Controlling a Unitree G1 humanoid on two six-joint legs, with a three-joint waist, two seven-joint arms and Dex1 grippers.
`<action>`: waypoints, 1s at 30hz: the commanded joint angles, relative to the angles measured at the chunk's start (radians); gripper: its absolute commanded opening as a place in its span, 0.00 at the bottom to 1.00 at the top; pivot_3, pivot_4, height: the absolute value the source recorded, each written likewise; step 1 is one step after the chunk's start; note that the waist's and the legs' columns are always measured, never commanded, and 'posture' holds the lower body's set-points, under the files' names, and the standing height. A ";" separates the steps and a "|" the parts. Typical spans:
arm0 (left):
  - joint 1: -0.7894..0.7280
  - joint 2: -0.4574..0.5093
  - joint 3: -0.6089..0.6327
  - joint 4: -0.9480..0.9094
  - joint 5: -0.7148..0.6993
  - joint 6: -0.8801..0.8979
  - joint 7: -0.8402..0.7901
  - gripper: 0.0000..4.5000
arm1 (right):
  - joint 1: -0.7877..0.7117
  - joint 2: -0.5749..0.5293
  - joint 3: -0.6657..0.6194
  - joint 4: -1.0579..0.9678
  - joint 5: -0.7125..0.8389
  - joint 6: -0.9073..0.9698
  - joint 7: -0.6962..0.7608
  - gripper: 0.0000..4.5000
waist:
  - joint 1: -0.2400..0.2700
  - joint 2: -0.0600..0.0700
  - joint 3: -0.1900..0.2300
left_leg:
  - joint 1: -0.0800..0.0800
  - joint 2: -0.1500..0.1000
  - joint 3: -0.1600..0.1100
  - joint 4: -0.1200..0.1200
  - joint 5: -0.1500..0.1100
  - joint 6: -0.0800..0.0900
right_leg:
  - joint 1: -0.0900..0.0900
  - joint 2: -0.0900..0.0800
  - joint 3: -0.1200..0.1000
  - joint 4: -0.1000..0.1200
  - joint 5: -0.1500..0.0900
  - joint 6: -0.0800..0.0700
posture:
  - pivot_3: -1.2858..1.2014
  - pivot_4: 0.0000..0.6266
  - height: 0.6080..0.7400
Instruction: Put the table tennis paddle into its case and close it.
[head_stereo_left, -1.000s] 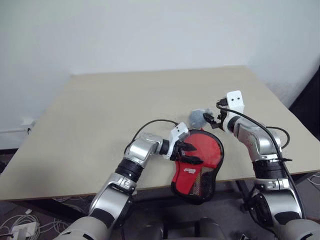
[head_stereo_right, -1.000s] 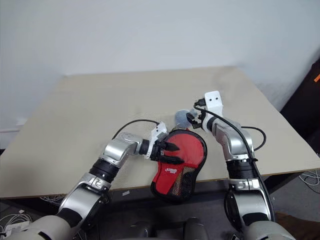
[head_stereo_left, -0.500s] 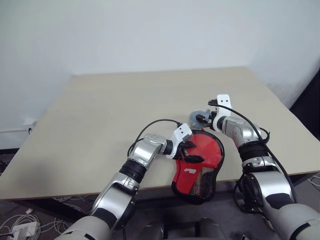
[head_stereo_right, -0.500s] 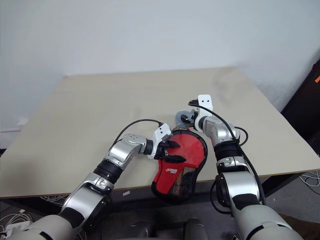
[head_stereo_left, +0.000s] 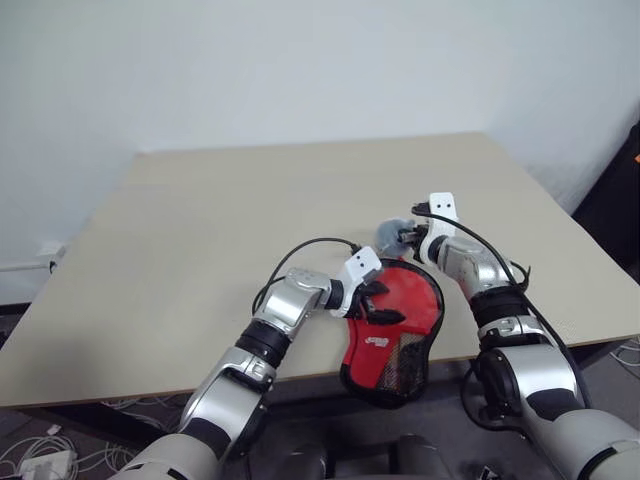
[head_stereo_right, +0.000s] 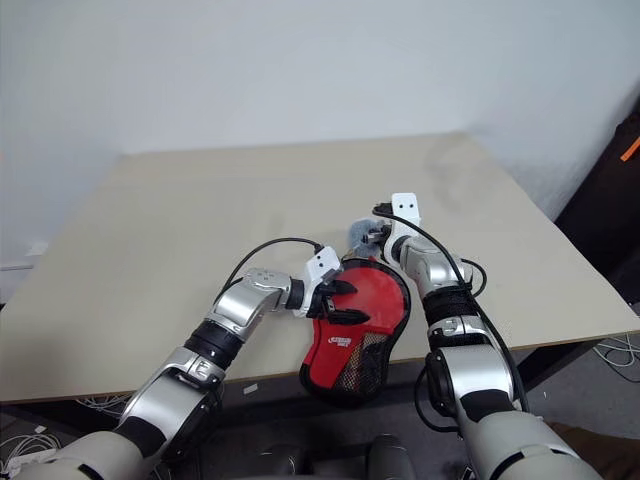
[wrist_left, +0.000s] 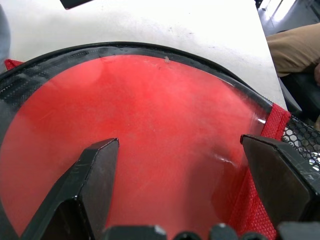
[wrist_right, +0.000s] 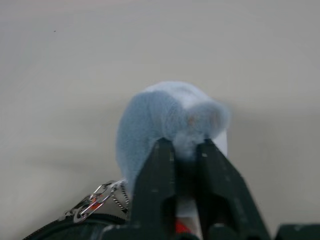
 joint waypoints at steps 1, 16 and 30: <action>0.008 -0.003 -0.030 0.019 0.028 0.028 0.016 0.92 | 0.012 -0.026 -0.031 -0.138 0.028 0.041 0.003 0.01 | 0.000 0.000 0.000 | 0.000 0.000 0.000 0.000 0.000 0.000 | 0.000 0.000 0.000 0.000 0.000 0.000 | 0.52 0.00 1.00; 0.014 -0.024 -0.056 0.030 0.030 0.058 0.030 0.92 | 0.237 -0.161 -0.049 -0.643 -0.025 0.245 -0.119 0.01 | 0.032 0.001 0.000 | 0.000 -0.001 0.000 0.001 0.000 0.000 | 0.001 -0.001 -0.001 0.000 -0.003 0.005 | 0.52 0.00 1.00; -0.011 -0.055 -0.059 0.069 0.019 0.051 0.026 0.92 | 0.380 -0.194 -0.144 -0.754 -0.014 0.311 -0.242 0.01 | 0.057 0.001 0.000 | 0.000 -0.001 0.003 0.003 0.000 0.001 | 0.004 -0.001 -0.002 -0.001 -0.003 0.006 | 0.52 0.00 1.00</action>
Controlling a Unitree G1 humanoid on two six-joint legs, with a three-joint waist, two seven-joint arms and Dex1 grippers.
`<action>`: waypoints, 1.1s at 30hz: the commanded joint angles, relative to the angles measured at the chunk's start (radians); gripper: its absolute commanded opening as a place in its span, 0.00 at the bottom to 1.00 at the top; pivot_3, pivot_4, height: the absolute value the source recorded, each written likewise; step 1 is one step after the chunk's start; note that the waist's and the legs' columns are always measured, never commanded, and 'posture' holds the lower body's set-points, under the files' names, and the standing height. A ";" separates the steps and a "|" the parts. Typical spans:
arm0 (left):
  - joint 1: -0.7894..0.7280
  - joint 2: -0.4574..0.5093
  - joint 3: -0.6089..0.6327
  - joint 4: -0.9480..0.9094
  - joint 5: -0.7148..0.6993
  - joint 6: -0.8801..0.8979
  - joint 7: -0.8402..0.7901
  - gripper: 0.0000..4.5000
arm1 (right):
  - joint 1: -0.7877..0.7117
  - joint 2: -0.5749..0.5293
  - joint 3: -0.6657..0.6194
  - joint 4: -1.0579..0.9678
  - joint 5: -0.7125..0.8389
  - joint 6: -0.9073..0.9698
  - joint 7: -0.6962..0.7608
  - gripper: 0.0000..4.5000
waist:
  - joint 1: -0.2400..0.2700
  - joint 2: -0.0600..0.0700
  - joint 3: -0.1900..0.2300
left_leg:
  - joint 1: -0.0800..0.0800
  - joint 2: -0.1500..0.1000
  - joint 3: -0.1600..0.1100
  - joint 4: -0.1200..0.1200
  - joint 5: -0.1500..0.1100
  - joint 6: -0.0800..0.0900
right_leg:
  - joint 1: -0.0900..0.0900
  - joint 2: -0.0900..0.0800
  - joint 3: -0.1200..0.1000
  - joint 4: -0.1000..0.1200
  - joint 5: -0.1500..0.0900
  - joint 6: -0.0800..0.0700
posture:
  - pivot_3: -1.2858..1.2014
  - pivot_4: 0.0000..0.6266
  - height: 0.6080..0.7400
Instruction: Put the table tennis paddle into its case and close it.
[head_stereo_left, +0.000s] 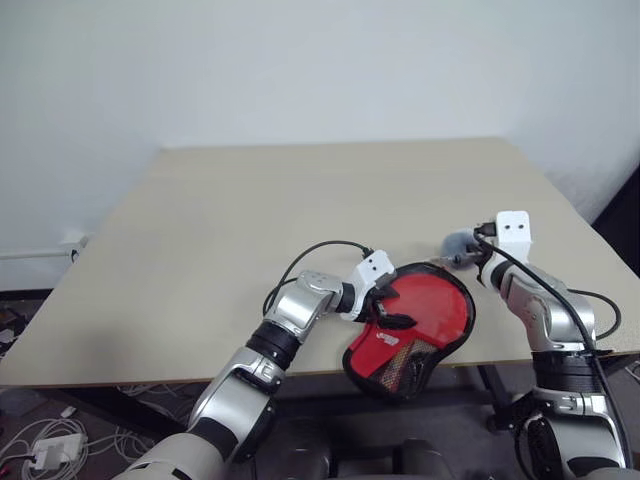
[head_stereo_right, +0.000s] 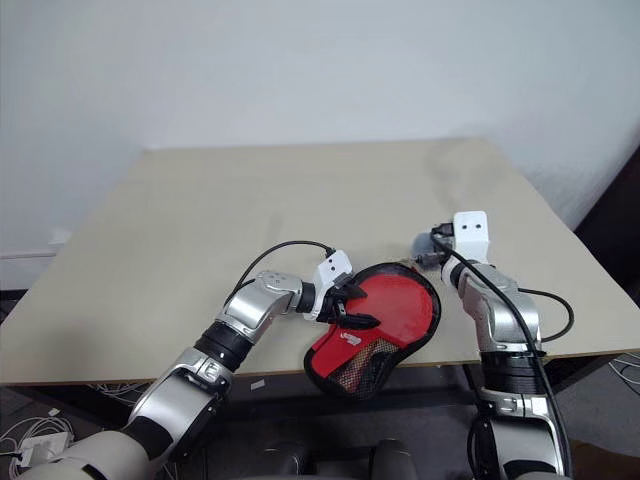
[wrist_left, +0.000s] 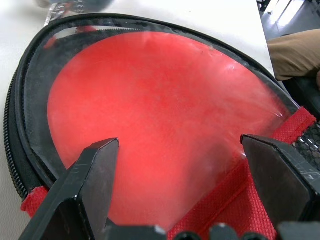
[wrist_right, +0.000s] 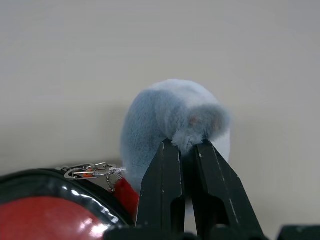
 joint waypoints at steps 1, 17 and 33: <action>0.003 -0.015 -0.019 0.055 0.020 0.016 0.007 0.92 | -0.007 -0.017 -0.055 -0.067 -0.018 -0.009 -0.046 0.01 | 0.001 0.000 0.000 | 0.000 0.000 0.000 0.000 0.000 0.000 | 0.001 0.000 -0.001 0.000 0.000 0.000 | 0.52 0.00 1.00; -0.141 -0.136 -0.150 0.241 0.200 -0.105 0.025 0.92 | 0.009 0.018 -0.039 -0.143 -0.012 0.036 -0.062 0.01 | -0.003 0.000 0.000 | 0.001 0.001 0.000 -0.001 0.000 0.000 | 0.003 0.000 -0.002 -0.002 -0.001 0.001 | 0.52 0.00 1.00; -0.151 -0.085 -0.183 0.298 0.253 -0.092 -0.013 0.92 | 0.040 0.032 -0.179 -0.272 -0.034 0.134 -0.176 0.01 | -0.007 -0.001 0.000 | 0.002 0.002 -0.001 -0.002 0.000 0.000 | 0.003 0.000 -0.003 -0.002 -0.001 0.002 | 0.52 0.00 1.00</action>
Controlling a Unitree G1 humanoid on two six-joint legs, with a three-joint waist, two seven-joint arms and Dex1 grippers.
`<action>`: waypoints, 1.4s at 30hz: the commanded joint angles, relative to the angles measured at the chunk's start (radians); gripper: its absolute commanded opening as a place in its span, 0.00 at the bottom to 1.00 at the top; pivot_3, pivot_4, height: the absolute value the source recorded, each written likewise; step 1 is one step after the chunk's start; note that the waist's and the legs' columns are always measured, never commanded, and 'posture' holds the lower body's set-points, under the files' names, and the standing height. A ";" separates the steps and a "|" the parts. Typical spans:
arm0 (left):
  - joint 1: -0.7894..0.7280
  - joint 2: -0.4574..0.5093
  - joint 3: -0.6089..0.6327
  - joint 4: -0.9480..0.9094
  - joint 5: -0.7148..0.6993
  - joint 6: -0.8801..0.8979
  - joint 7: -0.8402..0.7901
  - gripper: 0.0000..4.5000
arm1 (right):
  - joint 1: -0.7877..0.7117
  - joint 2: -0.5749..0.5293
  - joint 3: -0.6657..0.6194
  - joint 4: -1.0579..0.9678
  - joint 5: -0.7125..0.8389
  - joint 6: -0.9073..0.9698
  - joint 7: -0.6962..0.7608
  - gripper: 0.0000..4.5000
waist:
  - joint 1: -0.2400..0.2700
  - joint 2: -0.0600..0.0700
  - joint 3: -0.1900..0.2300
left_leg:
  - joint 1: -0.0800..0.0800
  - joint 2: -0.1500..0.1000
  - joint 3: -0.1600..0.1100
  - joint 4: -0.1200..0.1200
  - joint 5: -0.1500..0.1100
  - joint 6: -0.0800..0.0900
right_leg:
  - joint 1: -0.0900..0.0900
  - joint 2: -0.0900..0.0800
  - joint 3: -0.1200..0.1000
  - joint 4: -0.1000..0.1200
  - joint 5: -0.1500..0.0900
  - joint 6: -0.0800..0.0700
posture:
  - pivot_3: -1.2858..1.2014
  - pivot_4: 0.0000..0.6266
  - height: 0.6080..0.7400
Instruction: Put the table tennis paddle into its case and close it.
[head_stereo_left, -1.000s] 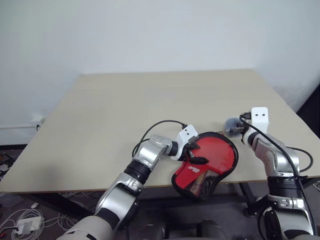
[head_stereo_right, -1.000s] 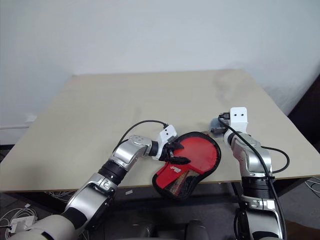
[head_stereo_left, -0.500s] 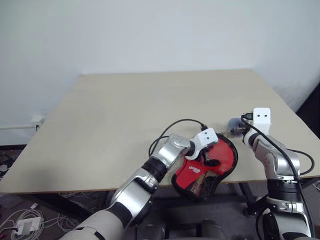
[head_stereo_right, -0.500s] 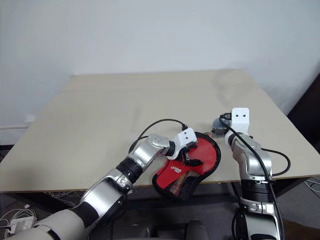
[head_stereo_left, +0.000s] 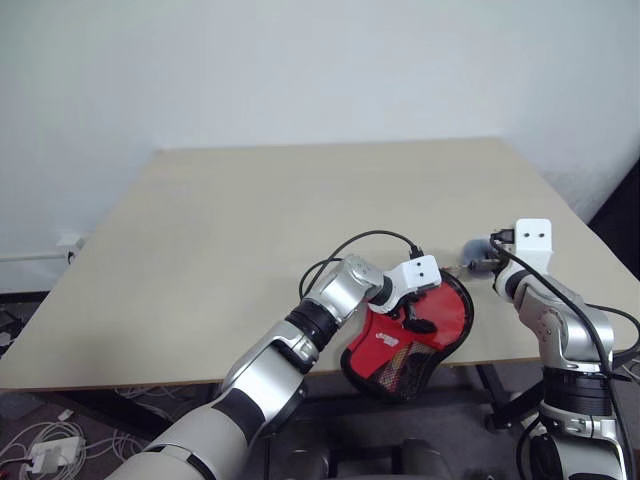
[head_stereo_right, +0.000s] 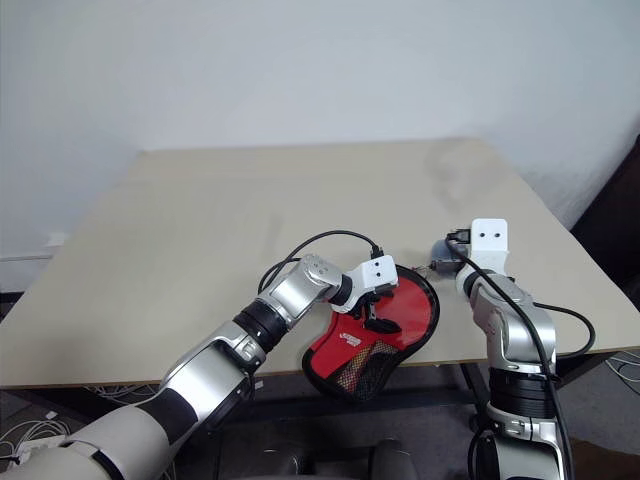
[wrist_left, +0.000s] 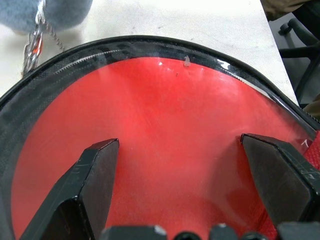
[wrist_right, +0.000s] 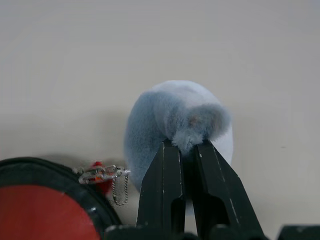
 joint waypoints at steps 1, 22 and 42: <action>0.043 0.041 -0.039 0.072 0.061 0.054 0.000 0.92 | -0.030 0.015 -0.101 -0.098 -0.029 0.018 -0.105 0.01 | 0.000 0.000 0.000 | 0.000 0.000 0.000 0.000 0.000 0.000 | 0.000 0.000 0.000 0.000 0.000 0.000 | 0.52 0.00 1.00; 0.052 0.033 -0.014 0.085 0.055 0.070 -0.003 0.92 | 0.416 -0.287 -0.177 -0.628 0.240 0.444 0.305 0.01 | 0.006 -0.004 0.002 | 0.002 0.003 -0.002 -0.001 -0.003 0.003 | 0.010 -0.001 -0.008 -0.013 0.000 0.003 | 0.52 0.00 1.00; 0.067 0.028 -0.012 0.076 0.055 0.074 -0.001 0.92 | 0.860 -0.478 -0.252 -0.807 0.285 0.150 0.608 0.01 | 0.014 -0.006 0.002 | 0.002 0.004 -0.002 -0.001 -0.005 0.003 | 0.011 -0.001 -0.008 -0.014 -0.002 0.006 | 0.52 0.00 1.00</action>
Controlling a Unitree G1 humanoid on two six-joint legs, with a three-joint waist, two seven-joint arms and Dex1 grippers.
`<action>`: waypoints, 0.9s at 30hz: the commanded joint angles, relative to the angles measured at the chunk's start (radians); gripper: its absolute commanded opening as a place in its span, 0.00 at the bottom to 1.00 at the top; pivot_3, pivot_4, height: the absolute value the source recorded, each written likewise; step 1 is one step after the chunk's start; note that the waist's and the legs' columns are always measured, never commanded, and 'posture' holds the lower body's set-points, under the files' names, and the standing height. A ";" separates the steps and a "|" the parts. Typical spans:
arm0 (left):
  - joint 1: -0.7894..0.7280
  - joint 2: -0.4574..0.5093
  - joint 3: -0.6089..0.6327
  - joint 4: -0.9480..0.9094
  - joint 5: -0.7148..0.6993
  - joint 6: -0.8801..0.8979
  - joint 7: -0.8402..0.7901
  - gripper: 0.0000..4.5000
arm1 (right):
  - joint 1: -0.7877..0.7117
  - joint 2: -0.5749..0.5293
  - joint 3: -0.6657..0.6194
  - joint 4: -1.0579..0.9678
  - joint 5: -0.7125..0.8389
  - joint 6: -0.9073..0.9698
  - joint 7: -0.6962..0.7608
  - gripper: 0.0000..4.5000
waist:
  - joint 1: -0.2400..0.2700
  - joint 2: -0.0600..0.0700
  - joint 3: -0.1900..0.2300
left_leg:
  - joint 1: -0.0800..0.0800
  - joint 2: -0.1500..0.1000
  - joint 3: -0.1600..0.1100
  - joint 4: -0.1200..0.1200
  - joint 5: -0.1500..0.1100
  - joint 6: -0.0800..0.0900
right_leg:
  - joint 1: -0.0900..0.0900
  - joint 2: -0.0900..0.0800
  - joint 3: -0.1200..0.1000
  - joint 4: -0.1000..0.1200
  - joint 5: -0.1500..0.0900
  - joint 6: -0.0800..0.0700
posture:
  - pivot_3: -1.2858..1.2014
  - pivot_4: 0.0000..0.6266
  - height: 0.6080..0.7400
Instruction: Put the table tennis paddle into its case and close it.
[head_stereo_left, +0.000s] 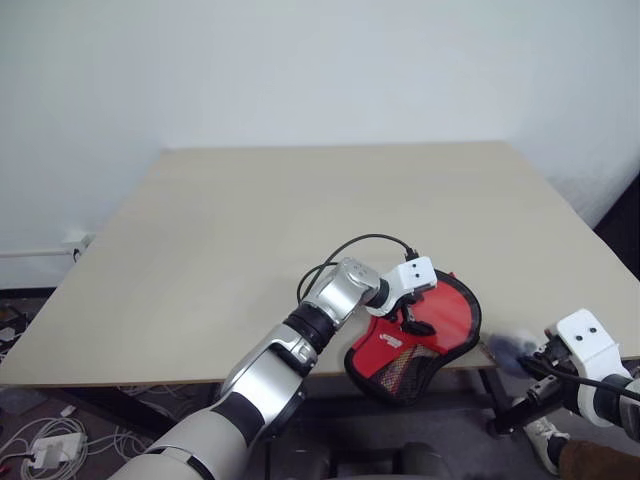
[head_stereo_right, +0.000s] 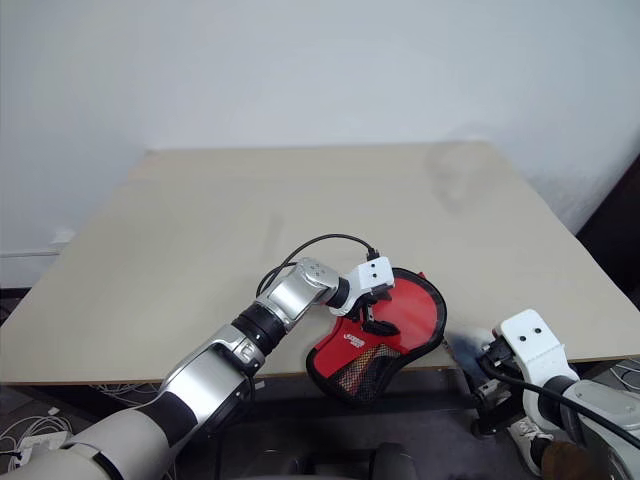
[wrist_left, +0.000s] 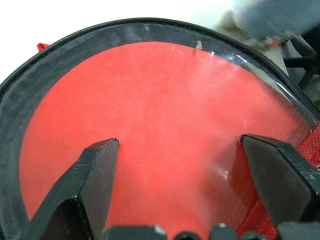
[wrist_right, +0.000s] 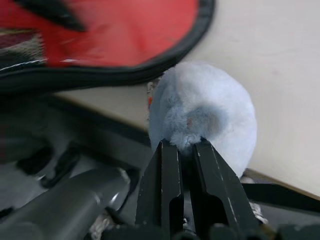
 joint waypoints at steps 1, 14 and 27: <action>0.043 0.030 -0.041 0.079 0.057 0.055 0.011 0.92 | 0.070 -0.028 -0.056 -0.073 0.020 -0.093 0.091 0.01 | 0.000 0.000 0.000 | 0.000 0.000 0.000 0.000 0.000 0.000 | 0.000 0.000 0.000 0.000 0.000 0.000 | 0.52 0.00 1.00; 0.034 0.025 -0.039 0.091 0.059 0.051 0.016 0.92 | 0.288 -0.071 -0.015 -0.123 -0.004 -0.319 0.230 0.01 | 0.004 -0.001 0.000 | 0.000 0.001 0.000 0.001 -0.005 0.000 | 0.001 -0.001 0.000 -0.001 -0.003 0.005 | 0.52 0.00 1.00; 0.030 0.026 -0.038 0.101 0.061 0.042 0.024 0.92 | 0.095 0.002 0.044 -0.024 0.033 -0.209 0.088 0.18 | 0.002 -0.003 -0.001 | 0.001 0.002 0.001 0.001 -0.008 -0.002 | 0.005 0.000 0.000 -0.001 -0.004 0.006 | 0.52 0.00 1.00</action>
